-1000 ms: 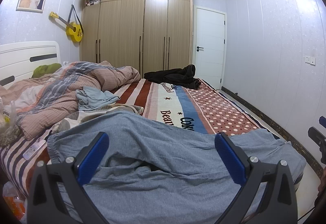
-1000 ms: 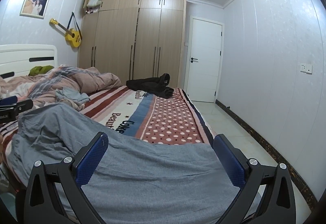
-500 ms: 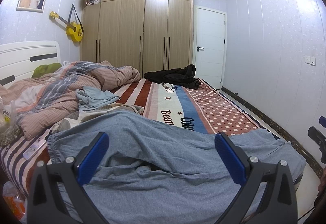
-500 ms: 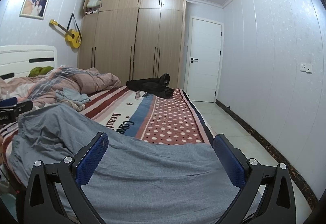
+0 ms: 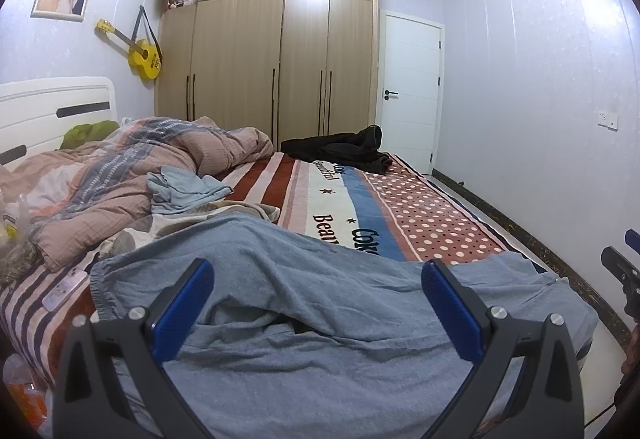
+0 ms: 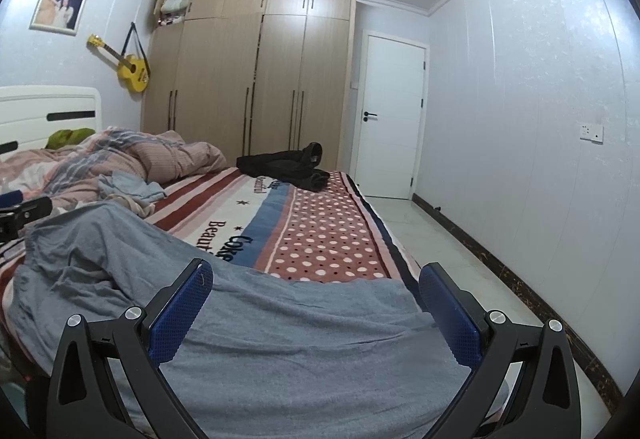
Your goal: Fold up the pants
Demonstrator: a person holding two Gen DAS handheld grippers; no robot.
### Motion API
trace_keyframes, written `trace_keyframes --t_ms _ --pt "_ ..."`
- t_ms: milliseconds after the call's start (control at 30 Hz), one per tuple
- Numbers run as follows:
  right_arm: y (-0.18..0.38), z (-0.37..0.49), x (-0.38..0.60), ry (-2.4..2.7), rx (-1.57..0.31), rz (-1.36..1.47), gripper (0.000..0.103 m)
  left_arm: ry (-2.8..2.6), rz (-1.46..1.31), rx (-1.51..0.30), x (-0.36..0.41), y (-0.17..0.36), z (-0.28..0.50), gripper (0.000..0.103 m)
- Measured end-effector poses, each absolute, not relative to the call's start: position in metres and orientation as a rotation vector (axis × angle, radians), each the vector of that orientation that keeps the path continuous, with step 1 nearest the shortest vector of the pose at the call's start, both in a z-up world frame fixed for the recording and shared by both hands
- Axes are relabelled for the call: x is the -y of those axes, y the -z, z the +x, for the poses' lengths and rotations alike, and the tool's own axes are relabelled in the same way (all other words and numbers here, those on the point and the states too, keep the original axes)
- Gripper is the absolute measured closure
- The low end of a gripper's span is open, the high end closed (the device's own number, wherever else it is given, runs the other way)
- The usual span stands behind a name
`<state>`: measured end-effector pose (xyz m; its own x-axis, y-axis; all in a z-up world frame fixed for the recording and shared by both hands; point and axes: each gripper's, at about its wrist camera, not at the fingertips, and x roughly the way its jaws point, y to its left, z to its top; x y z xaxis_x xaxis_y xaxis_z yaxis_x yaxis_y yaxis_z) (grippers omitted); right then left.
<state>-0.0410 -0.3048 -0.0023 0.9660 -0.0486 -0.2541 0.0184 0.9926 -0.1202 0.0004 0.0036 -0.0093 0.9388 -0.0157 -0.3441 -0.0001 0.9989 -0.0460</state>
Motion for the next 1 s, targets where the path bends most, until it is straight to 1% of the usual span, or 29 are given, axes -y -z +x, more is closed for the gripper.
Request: trace_keyframes --t_ms 300,400,500,700,867,1000 --pt "0.004 -0.039 0.313 0.041 -0.249 -0.087 0.0 0.006 -0.105 -0.378 -0.018 0.014 0.005 0.001" --pt "0.009 -0.035 0.324 0.028 -0.283 -0.029 0.0 -0.017 -0.167 -0.389 -0.04 0.018 0.005 0.001" --pt "0.02 -0.026 0.338 0.033 -0.341 0.006 0.0 -0.095 -0.266 -0.394 -0.081 0.028 0.001 0.001" --pt "0.061 -0.008 0.375 0.138 -0.453 0.021 0.0 -0.308 -0.47 -0.478 -0.169 0.079 -0.017 0.001" --pt "0.104 -0.001 0.414 0.176 -0.542 0.114 0.0 -0.379 -0.61 -0.575 -0.208 0.133 -0.03 0.001" --pt "0.134 0.005 0.442 0.222 -0.601 0.204 0.0 -0.384 -0.702 -0.62 -0.224 0.17 -0.04 0.001"
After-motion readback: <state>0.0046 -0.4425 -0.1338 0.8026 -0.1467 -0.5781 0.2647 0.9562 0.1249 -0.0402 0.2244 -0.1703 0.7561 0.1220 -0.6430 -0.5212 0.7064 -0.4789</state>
